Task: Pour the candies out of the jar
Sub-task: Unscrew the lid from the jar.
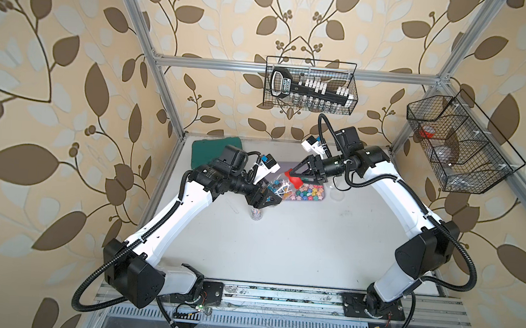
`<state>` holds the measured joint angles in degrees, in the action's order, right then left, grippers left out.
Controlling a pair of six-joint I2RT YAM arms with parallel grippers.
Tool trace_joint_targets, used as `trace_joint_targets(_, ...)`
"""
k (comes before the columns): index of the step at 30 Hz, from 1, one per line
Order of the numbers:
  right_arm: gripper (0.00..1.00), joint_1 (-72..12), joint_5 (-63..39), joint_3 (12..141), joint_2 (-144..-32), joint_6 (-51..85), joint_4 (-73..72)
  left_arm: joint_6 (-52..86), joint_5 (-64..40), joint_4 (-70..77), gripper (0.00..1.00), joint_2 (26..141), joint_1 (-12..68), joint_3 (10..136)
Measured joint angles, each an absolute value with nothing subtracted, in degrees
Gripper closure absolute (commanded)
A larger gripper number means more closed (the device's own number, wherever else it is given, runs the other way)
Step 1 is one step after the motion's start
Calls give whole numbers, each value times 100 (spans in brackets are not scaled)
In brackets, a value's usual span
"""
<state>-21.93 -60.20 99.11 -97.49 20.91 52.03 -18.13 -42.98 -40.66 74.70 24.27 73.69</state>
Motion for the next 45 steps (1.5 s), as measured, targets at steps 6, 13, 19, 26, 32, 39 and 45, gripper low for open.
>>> trace_joint_targets(6, 25, -2206, -6023, 9911, -9758, 1968, 5384, -1815, -4294, -4066, 28, 7470, 2427, 7369)
trace_joint_targets(13, 36, -2206, -6025, 9909, -9758, 1879, 5413, -1822, -4228, -4038, 29, 7467, 2427, 7369)
trace_joint_targets(19, 44, -2213, -6029, 9780, -9710, 1831, 5304, -1778, -4167, -3951, 29, 7417, 2427, 7277)
trace_joint_targets(26, 47, -2196, -6066, 9183, -9277, 1811, 4471, -1590, -4344, -3846, 29, 7408, 2429, 7275)
trace_joint_targets(32, 47, -2143, -6296, 8630, -8820, 1409, 3656, -1415, -4766, -3719, 29, 7384, 2429, 7275)
trace_joint_targets(39, 49, -2078, -6792, 8077, -8460, 620, 2908, -1310, -5264, -3734, 29, 7352, 2429, 7275)
trace_joint_targets(45, 50, -1977, -7129, 7797, -8331, 362, 2445, -1286, -5468, -3706, 29, 7349, 2434, 7275)
